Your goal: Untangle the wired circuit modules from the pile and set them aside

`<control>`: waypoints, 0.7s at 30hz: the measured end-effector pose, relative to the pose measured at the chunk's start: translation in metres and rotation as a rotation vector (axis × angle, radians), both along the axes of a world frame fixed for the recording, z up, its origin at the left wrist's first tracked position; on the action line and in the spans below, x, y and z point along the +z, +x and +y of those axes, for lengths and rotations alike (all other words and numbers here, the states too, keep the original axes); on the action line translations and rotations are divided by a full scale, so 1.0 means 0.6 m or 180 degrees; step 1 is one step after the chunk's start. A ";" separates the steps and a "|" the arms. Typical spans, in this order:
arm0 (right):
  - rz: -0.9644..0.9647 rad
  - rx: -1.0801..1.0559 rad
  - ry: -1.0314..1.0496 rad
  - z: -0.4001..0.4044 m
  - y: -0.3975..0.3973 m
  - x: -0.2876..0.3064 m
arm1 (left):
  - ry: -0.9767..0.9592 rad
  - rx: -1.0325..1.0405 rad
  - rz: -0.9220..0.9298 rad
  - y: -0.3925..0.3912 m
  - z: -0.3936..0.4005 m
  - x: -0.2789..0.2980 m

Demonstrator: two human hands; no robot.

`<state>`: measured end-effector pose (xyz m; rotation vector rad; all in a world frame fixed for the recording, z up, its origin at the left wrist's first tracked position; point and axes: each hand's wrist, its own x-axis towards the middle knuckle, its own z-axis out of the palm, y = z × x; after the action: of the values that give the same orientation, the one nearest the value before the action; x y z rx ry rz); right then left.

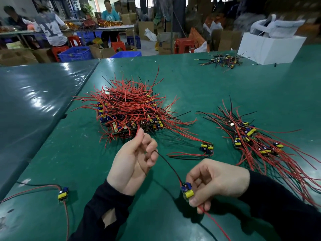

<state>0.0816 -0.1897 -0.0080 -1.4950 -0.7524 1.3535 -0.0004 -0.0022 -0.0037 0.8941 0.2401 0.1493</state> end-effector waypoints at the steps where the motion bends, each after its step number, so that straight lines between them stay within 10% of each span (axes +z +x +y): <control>1: -0.0037 -0.0058 -0.0027 -0.007 0.001 0.002 | 0.0122 0.0026 -0.0034 0.002 -0.004 -0.001; 11: -0.0497 -0.0093 -0.0261 -0.042 0.003 0.051 | -0.0481 -0.0142 -0.0052 0.004 -0.016 -0.007; 21: -0.1883 -0.2055 -0.1280 -0.141 0.191 0.076 | 0.0380 -0.0388 0.0268 0.009 -0.018 -0.024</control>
<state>0.1960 -0.2743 0.0378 -2.2565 -0.2822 0.5824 0.0052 -0.0127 -0.0180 1.0324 0.2563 0.0129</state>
